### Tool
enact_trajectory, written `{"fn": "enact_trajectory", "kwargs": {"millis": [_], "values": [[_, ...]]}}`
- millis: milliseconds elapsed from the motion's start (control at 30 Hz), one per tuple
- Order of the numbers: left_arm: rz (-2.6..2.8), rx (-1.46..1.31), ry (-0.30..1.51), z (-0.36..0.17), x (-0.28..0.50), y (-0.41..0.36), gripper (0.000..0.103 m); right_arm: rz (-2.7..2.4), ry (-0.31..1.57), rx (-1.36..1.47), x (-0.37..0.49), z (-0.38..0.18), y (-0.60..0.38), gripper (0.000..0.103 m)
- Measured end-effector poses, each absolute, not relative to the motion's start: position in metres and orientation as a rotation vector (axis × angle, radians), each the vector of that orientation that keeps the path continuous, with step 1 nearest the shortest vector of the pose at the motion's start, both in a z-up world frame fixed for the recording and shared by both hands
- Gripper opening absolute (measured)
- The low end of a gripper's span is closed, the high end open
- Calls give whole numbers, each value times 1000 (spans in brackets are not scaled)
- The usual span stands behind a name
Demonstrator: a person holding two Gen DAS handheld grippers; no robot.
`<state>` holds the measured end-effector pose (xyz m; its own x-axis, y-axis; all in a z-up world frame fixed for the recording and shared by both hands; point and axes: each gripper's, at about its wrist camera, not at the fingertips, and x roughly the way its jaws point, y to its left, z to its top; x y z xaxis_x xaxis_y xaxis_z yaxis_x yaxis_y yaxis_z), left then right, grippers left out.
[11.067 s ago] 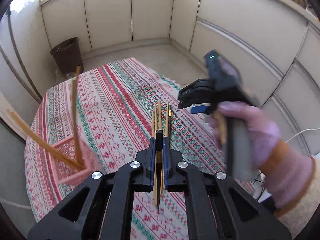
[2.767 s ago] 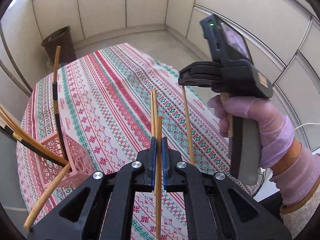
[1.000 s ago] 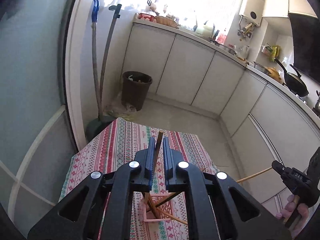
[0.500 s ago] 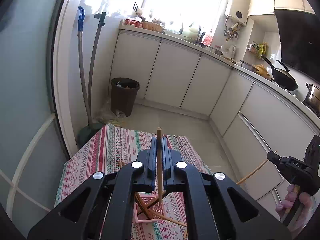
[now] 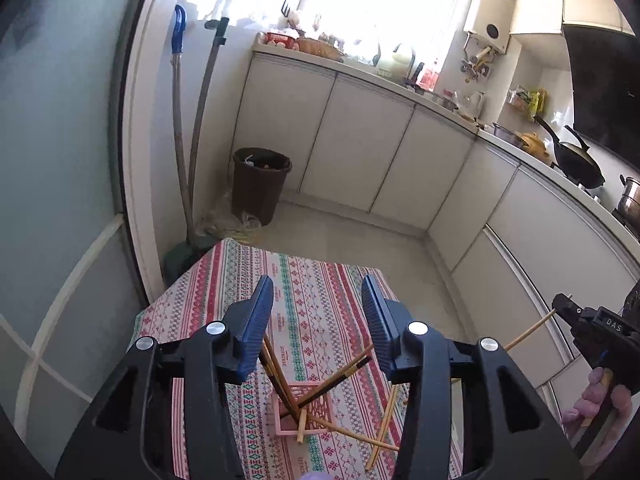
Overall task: Organize utensils
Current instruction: 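Drop the chopsticks into the pink holder and open both tools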
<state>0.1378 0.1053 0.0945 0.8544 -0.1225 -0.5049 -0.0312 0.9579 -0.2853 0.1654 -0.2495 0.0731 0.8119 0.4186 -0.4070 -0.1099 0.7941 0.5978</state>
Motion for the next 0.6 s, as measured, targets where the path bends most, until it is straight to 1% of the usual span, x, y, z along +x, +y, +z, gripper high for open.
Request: {"fn": "enact_trajectory", "kwargs": {"millis": [33, 67, 100, 200, 367, 600], "values": [[-37, -297, 529, 97, 135, 108, 50, 316, 551, 592, 164, 77, -247, 6], [-29, -305, 514, 100, 133, 111, 60, 335, 543, 593, 161, 82, -243, 6], [-26, -319, 498, 102, 131, 114, 65, 350, 535, 589, 160, 88, -239, 6], [-12, -346, 475, 104, 128, 122, 69, 385, 518, 547, 158, 104, -221, 6], [0, -329, 466, 106, 126, 125, 69, 410, 505, 445, 164, 121, -180, 6], [-7, -331, 480, 102, 128, 131, 69, 439, 560, 369, 187, 104, -128, 6]]}}
